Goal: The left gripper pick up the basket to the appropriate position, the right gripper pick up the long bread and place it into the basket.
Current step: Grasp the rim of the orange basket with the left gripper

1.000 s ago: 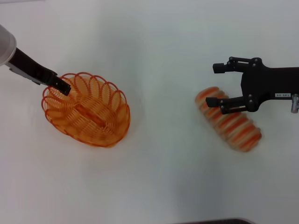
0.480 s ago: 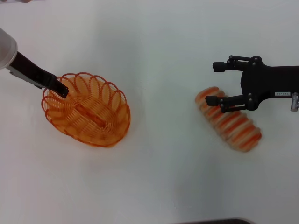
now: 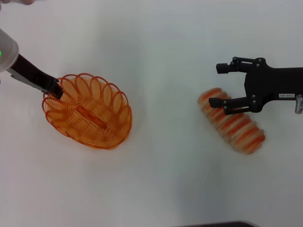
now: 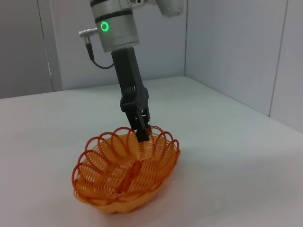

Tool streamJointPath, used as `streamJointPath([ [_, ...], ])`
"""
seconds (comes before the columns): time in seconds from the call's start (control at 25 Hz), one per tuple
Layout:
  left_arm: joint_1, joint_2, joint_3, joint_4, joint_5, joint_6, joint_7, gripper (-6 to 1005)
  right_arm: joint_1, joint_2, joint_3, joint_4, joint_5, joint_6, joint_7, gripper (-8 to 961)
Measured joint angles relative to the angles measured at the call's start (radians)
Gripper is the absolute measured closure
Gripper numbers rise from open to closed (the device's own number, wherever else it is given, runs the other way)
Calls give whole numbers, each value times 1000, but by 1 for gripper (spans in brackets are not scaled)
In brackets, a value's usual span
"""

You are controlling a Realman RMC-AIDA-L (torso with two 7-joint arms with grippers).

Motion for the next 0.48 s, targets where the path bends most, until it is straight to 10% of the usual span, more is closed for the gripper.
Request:
streamJointPath([
  [0.48, -4, -1, -11, 11, -1, 8, -4, 861, -4, 1, 7, 1, 6, -5, -1, 26],
])
